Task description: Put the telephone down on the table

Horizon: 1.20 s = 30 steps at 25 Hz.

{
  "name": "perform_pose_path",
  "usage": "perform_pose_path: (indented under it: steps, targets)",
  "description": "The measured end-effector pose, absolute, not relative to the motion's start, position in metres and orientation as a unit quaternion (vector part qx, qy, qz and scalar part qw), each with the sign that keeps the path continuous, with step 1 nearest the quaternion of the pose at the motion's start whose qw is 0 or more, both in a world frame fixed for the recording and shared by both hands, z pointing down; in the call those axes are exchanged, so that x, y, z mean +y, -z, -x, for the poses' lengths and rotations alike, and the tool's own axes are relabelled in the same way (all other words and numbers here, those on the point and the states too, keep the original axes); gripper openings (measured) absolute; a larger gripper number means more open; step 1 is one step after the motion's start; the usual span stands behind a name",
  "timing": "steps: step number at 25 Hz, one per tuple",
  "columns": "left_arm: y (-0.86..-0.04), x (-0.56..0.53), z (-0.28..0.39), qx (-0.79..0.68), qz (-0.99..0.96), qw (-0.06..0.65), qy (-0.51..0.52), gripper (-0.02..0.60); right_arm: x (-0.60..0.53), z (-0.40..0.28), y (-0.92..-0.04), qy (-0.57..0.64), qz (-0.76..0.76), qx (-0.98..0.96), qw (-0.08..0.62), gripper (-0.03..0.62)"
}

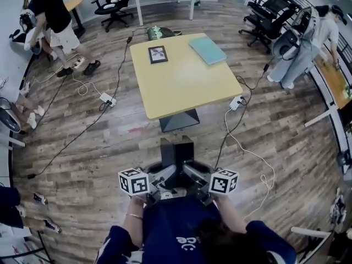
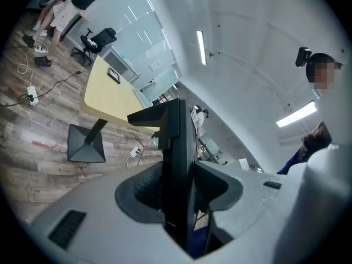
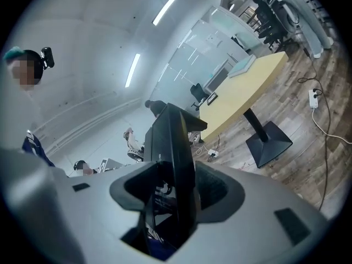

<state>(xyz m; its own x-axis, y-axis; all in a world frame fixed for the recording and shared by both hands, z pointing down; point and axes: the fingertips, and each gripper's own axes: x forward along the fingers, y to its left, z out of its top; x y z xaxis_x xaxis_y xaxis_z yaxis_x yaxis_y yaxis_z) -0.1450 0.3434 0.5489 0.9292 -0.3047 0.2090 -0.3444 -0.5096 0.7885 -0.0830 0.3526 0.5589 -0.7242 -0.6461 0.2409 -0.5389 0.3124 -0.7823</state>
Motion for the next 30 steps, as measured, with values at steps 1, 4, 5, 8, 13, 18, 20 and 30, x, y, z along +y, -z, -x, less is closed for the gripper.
perform_pose_path:
  steps: [1, 4, 5, 8, 13, 18, 20, 30]
  targets:
    - [-0.548, 0.334, 0.140, -0.191, -0.868, 0.458, -0.020, 0.175, 0.343, 0.078, -0.558, 0.457, 0.363, 0.810, 0.058, 0.222]
    - [-0.545, 0.309, 0.124, -0.200, -0.865, 0.459, -0.017, 0.175, 0.316, 0.062, -0.556, 0.460, 0.355, 0.812, 0.056, 0.222]
    - [-0.544, 0.301, 0.119, -0.203, -0.864, 0.460, -0.017, 0.175, 0.308, 0.057, -0.556, 0.461, 0.351, 0.813, 0.055, 0.222]
    - [-0.544, 0.276, 0.104, -0.213, -0.861, 0.461, -0.016, 0.175, 0.282, 0.042, -0.556, 0.461, 0.343, 0.816, 0.054, 0.222]
    - [-0.543, 0.237, 0.065, -0.225, -0.857, 0.463, -0.011, 0.175, 0.241, 0.003, -0.555, 0.464, 0.331, 0.820, 0.050, 0.222]
    - [-0.543, 0.203, 0.023, -0.236, -0.855, 0.463, -0.006, 0.175, 0.205, -0.039, -0.554, 0.464, 0.320, 0.825, 0.045, 0.222]
    - [-0.544, 0.191, 0.009, -0.238, -0.853, 0.465, -0.003, 0.175, 0.193, -0.053, -0.555, 0.464, 0.318, 0.826, 0.040, 0.222]
    - [-0.553, 0.162, -0.025, -0.239, -0.845, 0.479, -0.008, 0.176, 0.164, -0.088, -0.564, 0.481, 0.323, 0.814, 0.041, 0.222]
